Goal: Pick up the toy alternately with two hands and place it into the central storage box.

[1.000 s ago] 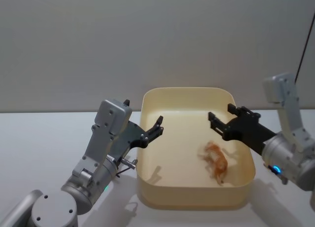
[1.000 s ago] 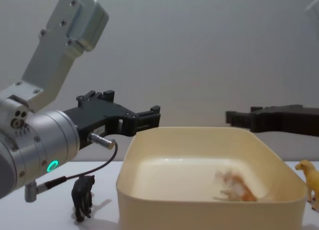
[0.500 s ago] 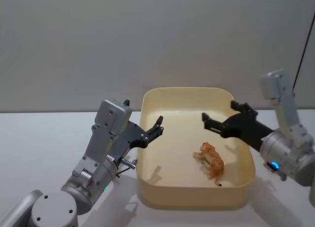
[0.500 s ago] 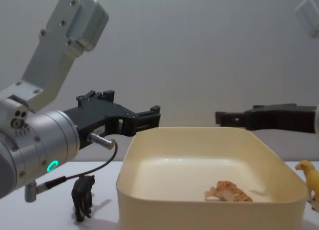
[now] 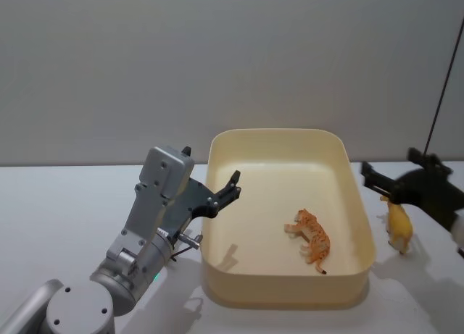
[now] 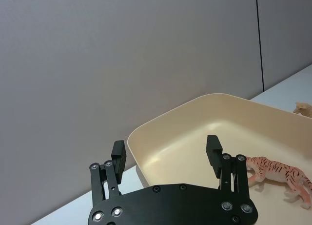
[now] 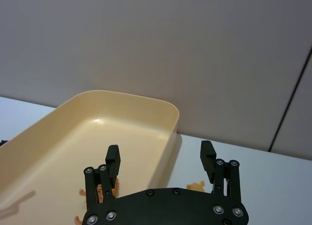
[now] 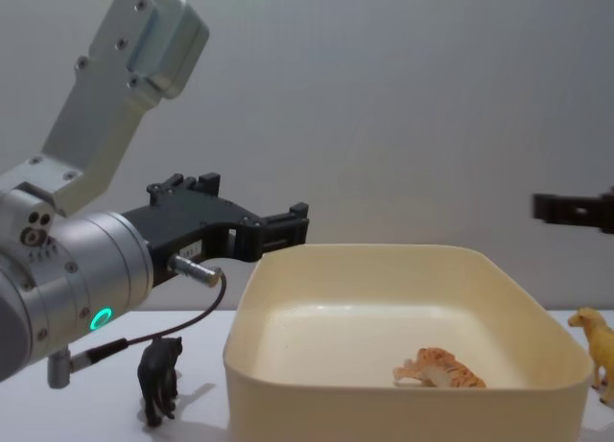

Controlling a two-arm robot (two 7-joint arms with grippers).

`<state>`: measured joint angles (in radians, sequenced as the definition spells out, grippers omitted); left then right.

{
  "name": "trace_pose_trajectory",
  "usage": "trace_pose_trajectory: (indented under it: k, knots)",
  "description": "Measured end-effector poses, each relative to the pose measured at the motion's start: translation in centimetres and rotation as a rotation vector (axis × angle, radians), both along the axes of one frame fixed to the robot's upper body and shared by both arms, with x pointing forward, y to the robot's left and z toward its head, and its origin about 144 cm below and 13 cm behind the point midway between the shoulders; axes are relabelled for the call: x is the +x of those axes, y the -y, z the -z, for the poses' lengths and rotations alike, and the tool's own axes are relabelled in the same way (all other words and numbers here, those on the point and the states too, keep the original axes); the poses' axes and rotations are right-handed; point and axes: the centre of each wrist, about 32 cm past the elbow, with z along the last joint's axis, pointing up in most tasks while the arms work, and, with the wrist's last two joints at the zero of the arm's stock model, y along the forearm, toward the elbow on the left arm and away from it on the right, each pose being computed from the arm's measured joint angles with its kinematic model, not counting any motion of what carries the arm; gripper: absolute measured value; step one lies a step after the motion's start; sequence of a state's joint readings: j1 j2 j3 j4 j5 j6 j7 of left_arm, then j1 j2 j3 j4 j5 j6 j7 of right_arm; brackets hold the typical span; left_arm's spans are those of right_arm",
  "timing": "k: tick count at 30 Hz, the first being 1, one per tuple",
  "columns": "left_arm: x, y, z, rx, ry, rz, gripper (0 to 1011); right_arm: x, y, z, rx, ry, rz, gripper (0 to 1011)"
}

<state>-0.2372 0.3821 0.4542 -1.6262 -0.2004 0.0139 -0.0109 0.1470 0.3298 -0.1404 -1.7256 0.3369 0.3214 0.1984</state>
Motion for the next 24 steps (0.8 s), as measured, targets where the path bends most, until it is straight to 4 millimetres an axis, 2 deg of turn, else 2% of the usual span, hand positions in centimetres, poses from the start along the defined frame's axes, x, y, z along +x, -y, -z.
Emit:
trace_pose_trajectory:
  k: [11,18,24]
  knots:
    - [0.0,0.0,0.0,0.0,0.0,0.0,1001,-2.9,2.7,0.5,-0.026,-0.063,0.061,1001]
    - [0.0,0.0,0.0,0.0,0.0,0.0,1001,-3.7,3.7,1.6,-0.06,-0.118,0.093,1001]
    - [0.0,0.0,0.0,0.0,0.0,0.0,1001,-3.5,4.1,2.8,-0.089,-0.161,0.116,1001]
